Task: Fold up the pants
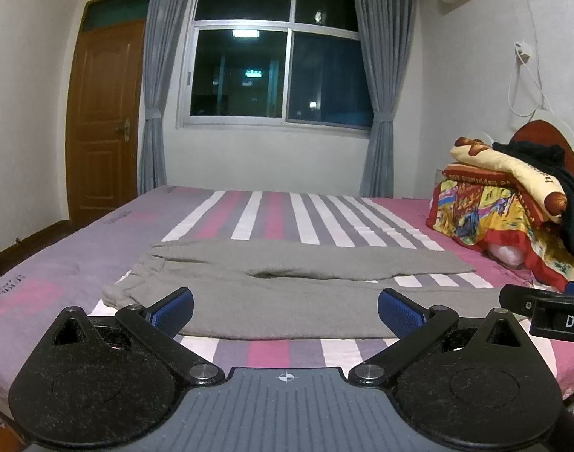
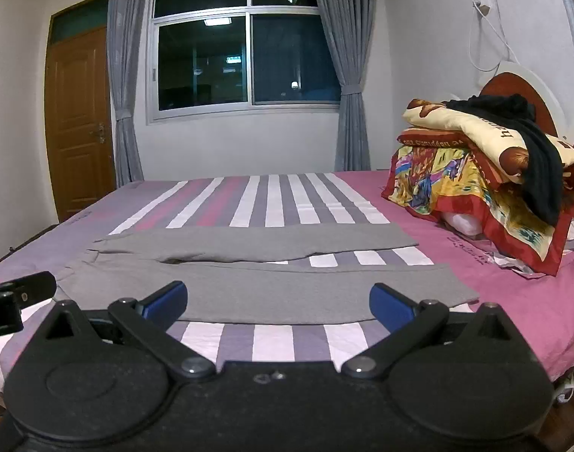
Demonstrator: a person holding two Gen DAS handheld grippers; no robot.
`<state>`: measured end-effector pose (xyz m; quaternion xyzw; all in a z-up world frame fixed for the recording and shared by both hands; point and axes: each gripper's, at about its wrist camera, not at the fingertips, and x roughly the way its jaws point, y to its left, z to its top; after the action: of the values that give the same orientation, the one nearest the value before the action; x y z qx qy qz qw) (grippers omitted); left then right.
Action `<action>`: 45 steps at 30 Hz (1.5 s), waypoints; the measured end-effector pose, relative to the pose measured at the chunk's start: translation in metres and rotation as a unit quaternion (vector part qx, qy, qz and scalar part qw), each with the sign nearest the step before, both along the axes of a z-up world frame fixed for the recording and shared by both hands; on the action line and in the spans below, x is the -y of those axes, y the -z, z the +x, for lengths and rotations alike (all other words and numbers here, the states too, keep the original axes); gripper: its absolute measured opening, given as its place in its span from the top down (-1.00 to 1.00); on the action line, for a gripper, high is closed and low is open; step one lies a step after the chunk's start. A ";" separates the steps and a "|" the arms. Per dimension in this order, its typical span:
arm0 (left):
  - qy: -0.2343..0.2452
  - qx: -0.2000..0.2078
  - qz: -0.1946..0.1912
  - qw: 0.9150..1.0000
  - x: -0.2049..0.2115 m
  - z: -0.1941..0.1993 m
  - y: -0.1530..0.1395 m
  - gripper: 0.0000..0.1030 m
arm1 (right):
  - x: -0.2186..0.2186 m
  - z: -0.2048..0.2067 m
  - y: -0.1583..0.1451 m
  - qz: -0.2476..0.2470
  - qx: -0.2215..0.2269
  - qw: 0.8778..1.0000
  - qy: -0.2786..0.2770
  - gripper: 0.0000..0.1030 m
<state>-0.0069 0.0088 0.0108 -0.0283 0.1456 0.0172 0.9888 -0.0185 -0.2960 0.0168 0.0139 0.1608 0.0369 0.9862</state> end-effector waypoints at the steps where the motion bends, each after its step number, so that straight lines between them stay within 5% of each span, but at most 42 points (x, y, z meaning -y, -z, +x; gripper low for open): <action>1: 0.000 0.001 0.001 1.000 -0.001 0.000 -0.001 -1.00 | 0.000 0.000 -0.001 0.000 0.000 1.000 0.000 -1.00; 45: -0.005 0.009 0.012 1.000 0.002 -0.001 -0.007 -1.00 | -0.006 0.000 -0.005 0.002 0.003 1.000 -0.013 -1.00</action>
<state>-0.0074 0.0067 0.0179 -0.0173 0.1363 0.0234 0.9902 -0.0180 -0.2899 0.0218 0.0133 0.1584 0.0500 0.9860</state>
